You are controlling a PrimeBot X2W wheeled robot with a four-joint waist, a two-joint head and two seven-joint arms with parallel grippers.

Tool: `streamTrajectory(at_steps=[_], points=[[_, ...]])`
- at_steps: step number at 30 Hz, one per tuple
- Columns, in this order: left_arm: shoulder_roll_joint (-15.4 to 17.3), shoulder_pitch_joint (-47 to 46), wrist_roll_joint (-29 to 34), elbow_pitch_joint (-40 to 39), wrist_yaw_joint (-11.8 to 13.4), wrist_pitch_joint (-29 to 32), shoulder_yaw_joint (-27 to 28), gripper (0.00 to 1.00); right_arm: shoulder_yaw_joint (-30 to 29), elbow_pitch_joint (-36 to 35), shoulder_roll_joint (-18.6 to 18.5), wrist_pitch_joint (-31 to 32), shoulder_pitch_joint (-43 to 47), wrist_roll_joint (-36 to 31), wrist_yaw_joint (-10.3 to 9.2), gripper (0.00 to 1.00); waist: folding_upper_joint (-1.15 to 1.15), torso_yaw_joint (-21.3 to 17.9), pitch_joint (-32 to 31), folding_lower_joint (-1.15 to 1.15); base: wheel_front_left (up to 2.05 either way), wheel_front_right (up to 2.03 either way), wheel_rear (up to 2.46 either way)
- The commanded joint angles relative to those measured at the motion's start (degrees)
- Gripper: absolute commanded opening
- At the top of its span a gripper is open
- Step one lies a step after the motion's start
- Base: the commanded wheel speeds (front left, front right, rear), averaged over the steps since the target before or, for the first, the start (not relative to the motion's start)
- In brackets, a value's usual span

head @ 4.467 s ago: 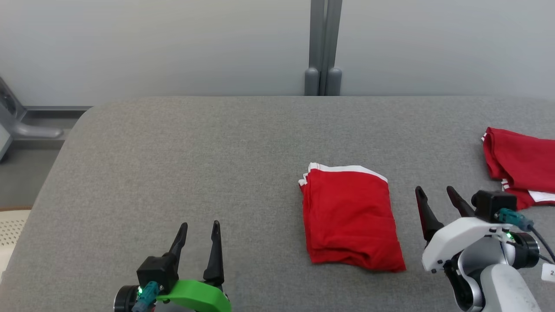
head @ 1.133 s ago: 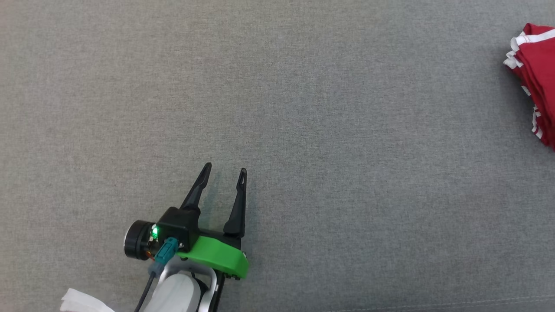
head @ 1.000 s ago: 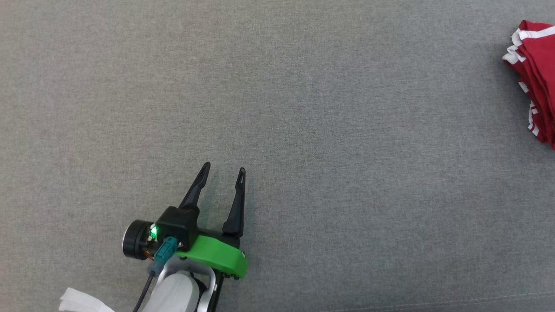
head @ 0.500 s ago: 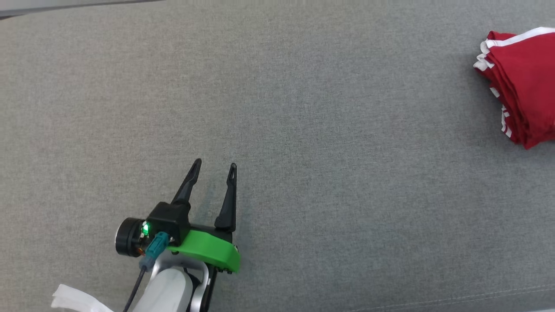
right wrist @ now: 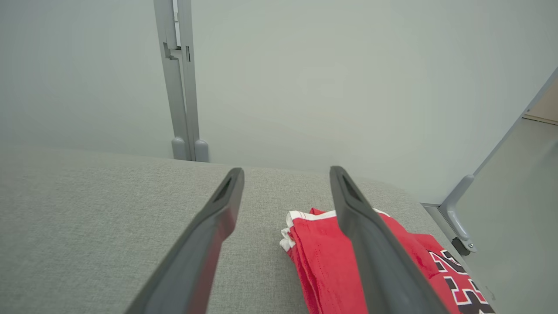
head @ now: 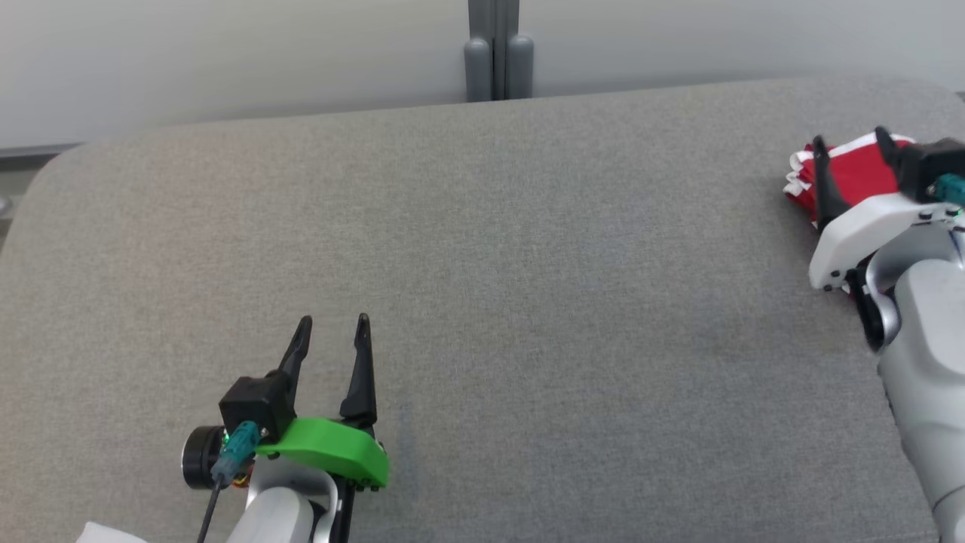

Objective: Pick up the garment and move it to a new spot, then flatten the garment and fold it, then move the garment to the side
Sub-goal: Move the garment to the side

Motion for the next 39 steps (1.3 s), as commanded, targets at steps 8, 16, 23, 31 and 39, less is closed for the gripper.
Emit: streamTrajectory(at_steps=[8,16,23,31,39], points=[[-0.2,4.7,-0.9,1.6,0.3,-0.9,1.9,1.0,0.8,-12.8,6.8,-0.3,14.5,1.2,-0.11,1.0,0.0,3.1,-7.0,0.0,0.0,0.0,0.0],[-0.7,8.7,-0.5,0.7,0.4,-0.9,3.0,1.0,-2.9,-26.6,13.0,0.9,28.4,-1.2,-0.11,1.0,0.0,4.3,-7.6,0.0,0.0,0.0,0.0],[-1.3,11.1,0.4,-0.8,0.5,-0.9,3.6,1.0,-3.7,-35.7,15.0,0.9,38.1,-1.3,-0.11,1.0,0.0,4.0,-7.7,0.0,0.0,0.0,0.0],[-1.7,11.4,1.4,-2.4,0.9,-0.9,3.9,1.0,-2.0,-40.4,15.0,1.4,43.2,2.3,-0.11,1.0,0.0,3.0,-8.0,0.0,0.0,0.0,0.0],[-1.9,11.8,1.8,-2.5,1.1,-0.9,4.2,1.0,-1.7,-42.2,15.0,2.1,44.3,2.4,-0.11,1.0,0.0,2.3,-8.3,0.0,0.0,0.0,0.0]])
